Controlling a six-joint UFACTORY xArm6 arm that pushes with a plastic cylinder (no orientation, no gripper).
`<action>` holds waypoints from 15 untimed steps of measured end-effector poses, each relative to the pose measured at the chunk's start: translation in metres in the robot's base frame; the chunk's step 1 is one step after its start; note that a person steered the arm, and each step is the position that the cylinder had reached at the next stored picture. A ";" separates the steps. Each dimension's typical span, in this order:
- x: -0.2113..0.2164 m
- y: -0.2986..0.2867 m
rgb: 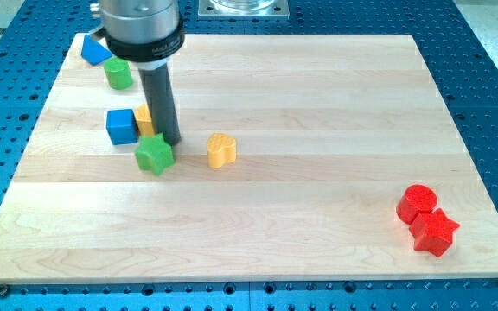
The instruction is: Move the blue cube yellow heart diagonal to the yellow hexagon
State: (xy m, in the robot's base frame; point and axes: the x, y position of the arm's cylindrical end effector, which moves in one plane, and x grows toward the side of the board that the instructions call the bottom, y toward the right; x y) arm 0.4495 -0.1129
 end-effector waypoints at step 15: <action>0.060 0.148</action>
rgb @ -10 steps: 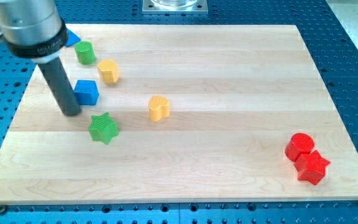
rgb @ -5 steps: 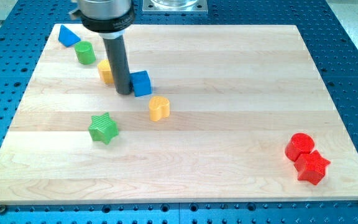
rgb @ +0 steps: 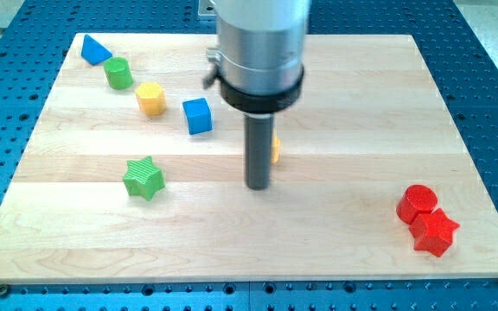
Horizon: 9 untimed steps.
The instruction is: Move the blue cube yellow heart diagonal to the yellow hexagon
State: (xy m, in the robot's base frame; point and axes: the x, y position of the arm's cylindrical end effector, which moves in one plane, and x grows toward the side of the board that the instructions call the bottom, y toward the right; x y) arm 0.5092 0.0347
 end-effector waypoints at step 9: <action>-0.065 -0.004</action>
State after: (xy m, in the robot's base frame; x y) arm 0.4443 0.0306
